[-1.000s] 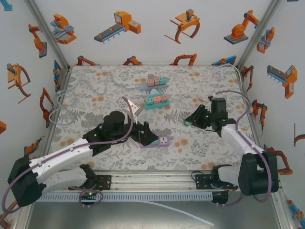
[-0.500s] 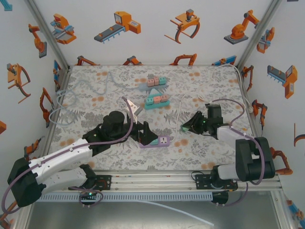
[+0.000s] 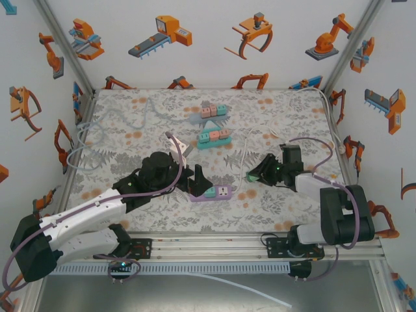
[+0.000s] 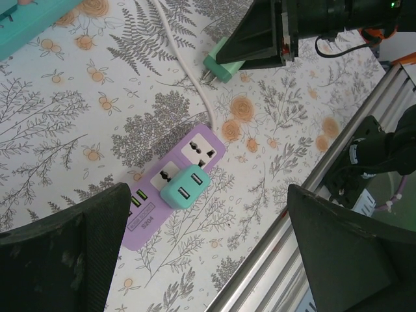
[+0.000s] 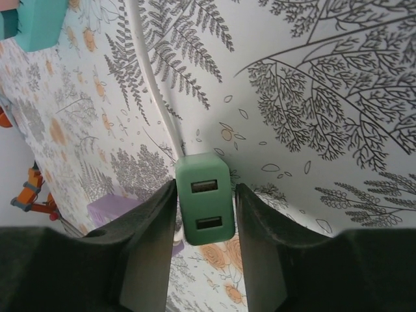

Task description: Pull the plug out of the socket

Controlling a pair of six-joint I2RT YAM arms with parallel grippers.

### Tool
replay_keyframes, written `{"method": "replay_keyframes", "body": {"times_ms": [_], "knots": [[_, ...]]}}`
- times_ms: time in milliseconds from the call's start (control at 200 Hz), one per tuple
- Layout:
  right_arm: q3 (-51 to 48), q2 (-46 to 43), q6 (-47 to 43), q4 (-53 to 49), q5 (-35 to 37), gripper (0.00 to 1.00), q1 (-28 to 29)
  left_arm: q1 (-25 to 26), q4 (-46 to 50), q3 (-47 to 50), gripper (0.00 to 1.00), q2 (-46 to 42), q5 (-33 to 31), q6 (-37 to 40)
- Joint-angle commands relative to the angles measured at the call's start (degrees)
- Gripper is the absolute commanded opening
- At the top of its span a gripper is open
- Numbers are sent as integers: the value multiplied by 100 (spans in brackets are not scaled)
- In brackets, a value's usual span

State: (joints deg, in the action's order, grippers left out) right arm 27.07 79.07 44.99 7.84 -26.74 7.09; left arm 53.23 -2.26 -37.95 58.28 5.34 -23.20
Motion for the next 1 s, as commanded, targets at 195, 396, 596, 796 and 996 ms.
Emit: {"method": "replay_keyframes", "body": {"times_ms": [195, 396, 596, 796, 996], "knots": [[76, -667, -289, -789, 553, 50, -16, 22, 141, -39, 97, -63, -345, 93], [438, -1562, -353, -1272, 961, 52, 2, 22, 918, -262, 97, 63, -1299, -121], [1076, -2340, -1346, -1383, 1199, 52, 570, 11, 1017, -188, 97, 100, -1769, -420], [1338, -2538, -3544, -799, 863, 52, 2046, -6, 1178, -132, 97, 5, -2162, -655], [1195, -2366, -5560, -400, -72, 52, 3160, -67, 1303, 25, 97, -208, -2318, -849]]}}
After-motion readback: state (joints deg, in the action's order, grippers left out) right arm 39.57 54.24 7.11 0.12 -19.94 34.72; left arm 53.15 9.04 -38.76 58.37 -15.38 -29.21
